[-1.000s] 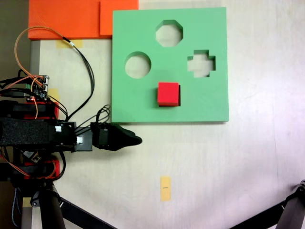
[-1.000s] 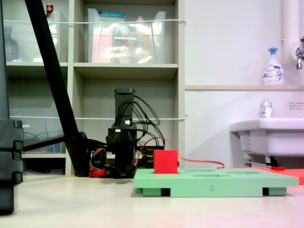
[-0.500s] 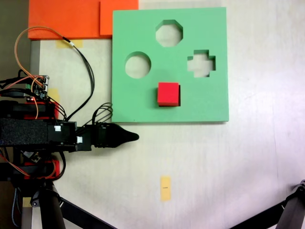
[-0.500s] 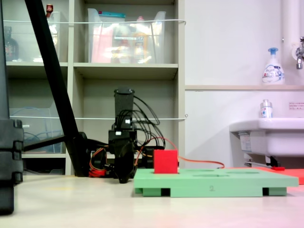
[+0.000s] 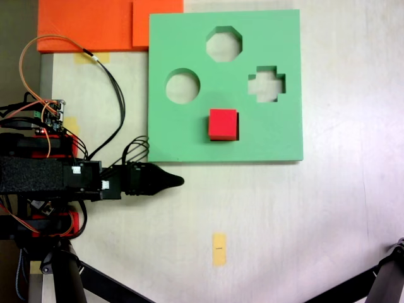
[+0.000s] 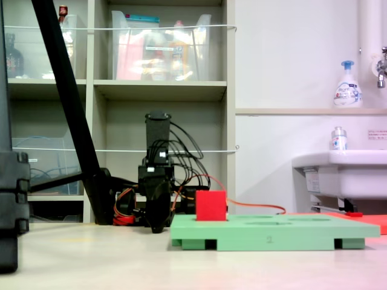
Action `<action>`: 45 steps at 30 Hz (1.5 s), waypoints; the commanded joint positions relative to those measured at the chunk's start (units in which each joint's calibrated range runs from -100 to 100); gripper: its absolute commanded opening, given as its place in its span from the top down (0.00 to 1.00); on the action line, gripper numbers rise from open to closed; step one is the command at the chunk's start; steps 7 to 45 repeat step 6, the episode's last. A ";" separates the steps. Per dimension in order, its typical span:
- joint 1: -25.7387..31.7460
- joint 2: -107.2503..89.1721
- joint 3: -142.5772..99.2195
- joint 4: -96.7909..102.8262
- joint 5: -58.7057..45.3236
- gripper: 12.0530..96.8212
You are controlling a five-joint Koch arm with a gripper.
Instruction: Put the square block into the corresponding hole
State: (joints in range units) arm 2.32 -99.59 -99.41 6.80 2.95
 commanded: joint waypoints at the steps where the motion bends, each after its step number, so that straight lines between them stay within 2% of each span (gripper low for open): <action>1: 0.24 -0.41 -0.59 -4.73 -0.49 0.56; 45: 0.24 -0.41 -0.59 -4.83 -0.49 0.56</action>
